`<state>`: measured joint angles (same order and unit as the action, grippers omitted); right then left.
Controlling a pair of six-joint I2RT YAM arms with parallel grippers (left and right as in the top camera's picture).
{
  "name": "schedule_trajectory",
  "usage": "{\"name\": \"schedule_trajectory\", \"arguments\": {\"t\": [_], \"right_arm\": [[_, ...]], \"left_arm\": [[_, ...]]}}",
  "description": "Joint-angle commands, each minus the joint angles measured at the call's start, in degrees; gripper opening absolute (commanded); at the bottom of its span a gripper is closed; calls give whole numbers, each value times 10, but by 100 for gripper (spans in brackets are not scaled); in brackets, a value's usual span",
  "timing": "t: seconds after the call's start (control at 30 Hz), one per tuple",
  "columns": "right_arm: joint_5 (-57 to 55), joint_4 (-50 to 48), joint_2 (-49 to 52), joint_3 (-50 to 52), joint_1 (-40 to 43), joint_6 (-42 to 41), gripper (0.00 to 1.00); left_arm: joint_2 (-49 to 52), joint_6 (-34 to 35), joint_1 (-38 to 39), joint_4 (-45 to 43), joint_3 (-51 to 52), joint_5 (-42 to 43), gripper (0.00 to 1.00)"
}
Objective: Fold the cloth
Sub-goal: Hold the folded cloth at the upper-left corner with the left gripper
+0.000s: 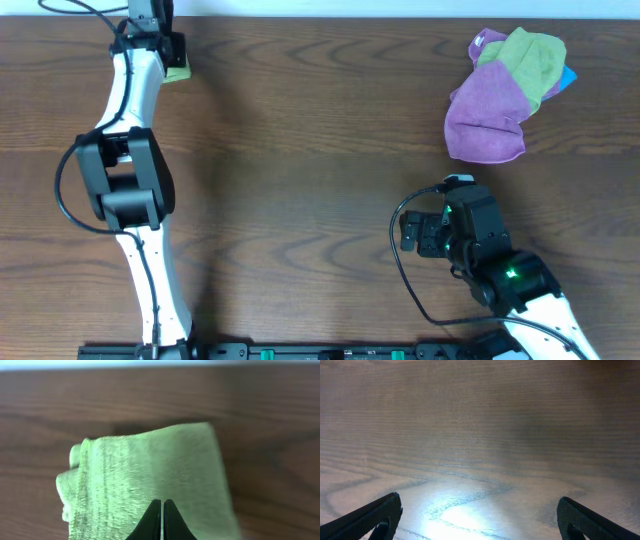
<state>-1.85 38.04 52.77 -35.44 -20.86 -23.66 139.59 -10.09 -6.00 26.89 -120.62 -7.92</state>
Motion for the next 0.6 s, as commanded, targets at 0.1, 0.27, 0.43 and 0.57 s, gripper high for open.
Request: {"name": "schedule_trajectory", "arguments": {"t": [0.1, 0.27, 0.43, 0.57], "right_arm": [[2, 3, 0, 2, -2, -7, 99], [2, 3, 0, 2, -2, -7, 99], [2, 3, 0, 2, -2, -7, 99], [2, 3, 0, 2, -2, -7, 99]], "left_arm": [[6, 9, -5, -12, -6, -73, 6], [9, 9, -5, -10, -6, -73, 6], [37, 11, -11, -21, -6, -68, 6], [52, 11, -16, -33, -6, -63, 6]]}}
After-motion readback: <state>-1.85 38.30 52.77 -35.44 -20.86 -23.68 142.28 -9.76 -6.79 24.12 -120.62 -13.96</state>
